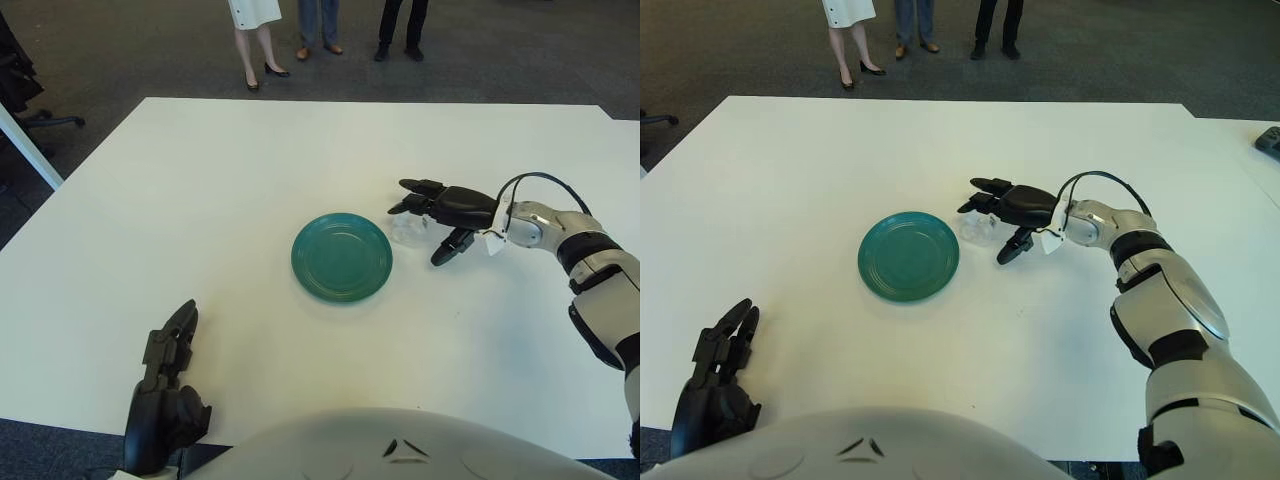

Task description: Put the bottle into the plate.

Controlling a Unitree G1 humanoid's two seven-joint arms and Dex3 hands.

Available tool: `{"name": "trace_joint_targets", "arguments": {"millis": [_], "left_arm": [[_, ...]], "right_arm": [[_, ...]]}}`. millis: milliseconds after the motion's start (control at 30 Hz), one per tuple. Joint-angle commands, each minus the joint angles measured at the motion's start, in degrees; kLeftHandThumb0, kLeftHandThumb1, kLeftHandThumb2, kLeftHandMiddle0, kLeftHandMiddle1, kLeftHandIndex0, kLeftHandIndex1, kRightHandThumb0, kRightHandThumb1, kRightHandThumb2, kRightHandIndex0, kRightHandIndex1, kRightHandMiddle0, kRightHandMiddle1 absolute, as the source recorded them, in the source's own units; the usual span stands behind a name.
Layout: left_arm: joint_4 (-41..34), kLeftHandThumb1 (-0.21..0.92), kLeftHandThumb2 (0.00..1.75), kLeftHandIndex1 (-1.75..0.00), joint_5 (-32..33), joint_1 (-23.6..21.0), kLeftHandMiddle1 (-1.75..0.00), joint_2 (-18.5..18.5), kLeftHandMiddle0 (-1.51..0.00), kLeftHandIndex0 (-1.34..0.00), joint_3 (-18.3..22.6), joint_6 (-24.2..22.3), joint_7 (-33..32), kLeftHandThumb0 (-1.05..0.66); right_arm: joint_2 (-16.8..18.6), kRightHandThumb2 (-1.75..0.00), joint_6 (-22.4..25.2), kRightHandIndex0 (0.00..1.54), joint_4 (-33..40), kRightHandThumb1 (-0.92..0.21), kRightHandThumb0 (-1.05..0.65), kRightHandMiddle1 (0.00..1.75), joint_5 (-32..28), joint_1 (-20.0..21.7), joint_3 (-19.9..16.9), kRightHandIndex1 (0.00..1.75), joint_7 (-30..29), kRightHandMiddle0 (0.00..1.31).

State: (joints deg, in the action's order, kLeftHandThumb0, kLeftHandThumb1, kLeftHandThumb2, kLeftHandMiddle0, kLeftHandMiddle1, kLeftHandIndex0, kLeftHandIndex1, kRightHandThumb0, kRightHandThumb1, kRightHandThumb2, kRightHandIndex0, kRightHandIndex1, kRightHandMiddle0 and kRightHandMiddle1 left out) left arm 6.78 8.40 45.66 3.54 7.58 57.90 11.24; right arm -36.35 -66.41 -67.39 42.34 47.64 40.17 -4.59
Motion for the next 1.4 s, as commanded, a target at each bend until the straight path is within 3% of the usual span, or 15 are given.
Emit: {"name": "trace_joint_targets", "arguments": {"millis": [0, 533, 1367], "left_arm": [[0.4, 0.92, 0.88, -0.73, -0.5, 8.7, -0.01, -2.7, -0.28, 0.0, -0.6, -0.5, -0.9, -1.05], [2.0, 0.92, 0.88, -0.71, 0.8, 8.0, 0.0, -1.8, -0.28, 0.0, -1.9, 0.7, -0.9, -1.05], [6.5, 0.92, 0.96, -0.69, 0.9, 0.6, 0.0, -0.1, -0.26, 0.0, -1.0, 0.8, -1.1, -1.05]], "right_arm": [[-0.7, -0.33, 1.4, 0.35, -1.4, -0.92, -1.05, 0.55, 4.3, -2.6, 2.4, 0.0, 1.5, 0.0], [-2.8, -0.36, 2.4, 0.37, -1.2, -0.92, -1.02, 0.6, 5.4, -3.1, 2.4, 0.01, 0.9, 0.0], [-7.9, -0.38, 1.8, 0.39, 2.2, -0.92, -1.05, 0.64, 4.5, -6.1, 0.4, 0.01, -0.3, 0.0]]}}
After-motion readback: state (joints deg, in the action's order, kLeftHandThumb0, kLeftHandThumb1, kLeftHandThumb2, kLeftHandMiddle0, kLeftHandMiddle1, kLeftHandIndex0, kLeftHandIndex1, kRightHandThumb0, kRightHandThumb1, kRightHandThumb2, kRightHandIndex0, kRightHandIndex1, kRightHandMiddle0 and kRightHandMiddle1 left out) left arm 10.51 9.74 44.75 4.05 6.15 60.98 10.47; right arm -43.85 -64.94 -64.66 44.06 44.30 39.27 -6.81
